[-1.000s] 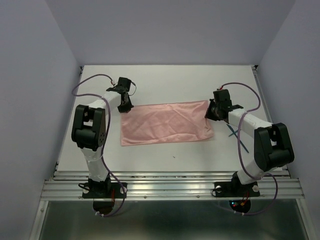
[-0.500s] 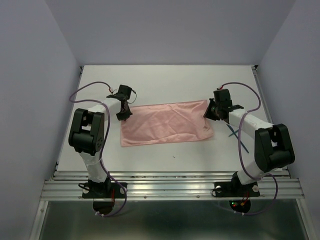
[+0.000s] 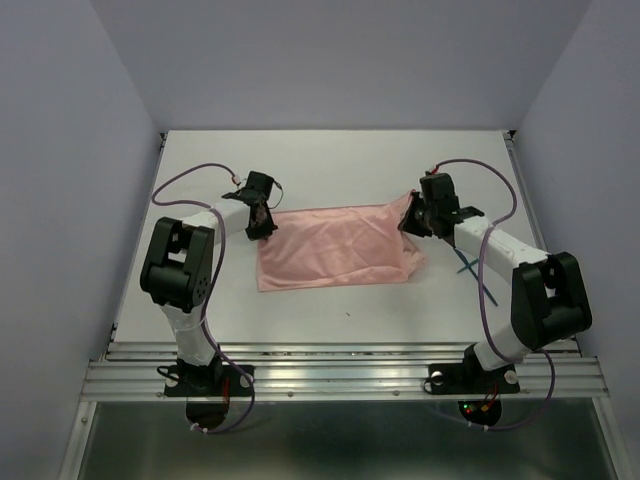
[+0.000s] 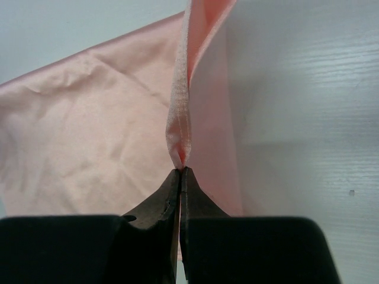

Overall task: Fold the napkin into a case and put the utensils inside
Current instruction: Fold the rectangle-folded napkin at the center of the board.

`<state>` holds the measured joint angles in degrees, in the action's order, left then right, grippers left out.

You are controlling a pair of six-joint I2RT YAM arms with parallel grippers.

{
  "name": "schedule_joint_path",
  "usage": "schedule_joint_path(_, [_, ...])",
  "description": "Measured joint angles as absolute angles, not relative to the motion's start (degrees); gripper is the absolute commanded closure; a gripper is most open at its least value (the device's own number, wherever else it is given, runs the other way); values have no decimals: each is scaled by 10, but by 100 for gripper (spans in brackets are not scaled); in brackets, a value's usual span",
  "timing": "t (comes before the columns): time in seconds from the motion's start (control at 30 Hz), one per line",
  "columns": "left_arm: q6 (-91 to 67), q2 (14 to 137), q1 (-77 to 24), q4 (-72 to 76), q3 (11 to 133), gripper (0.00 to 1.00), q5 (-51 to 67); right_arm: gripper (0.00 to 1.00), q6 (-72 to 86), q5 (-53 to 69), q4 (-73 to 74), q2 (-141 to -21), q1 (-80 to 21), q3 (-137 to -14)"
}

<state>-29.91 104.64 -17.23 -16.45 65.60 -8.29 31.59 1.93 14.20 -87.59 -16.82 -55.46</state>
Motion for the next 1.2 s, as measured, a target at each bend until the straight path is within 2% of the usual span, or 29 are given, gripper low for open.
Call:
schedule_joint_path(0.5, [-321, 1051, -221, -142, 656, 100, -13, 99, 335, 13, 157, -894, -293, -655])
schedule_joint_path(0.97, [-326, 1052, -225, -133, 656, 100, 18, 99, 346, 25, 160, -1040, -407, -794])
schedule_joint_path(1.2, [-326, 1046, -220, -135, 656, 100, 34, 99, 350, 50, 158, -1077, -428, -827])
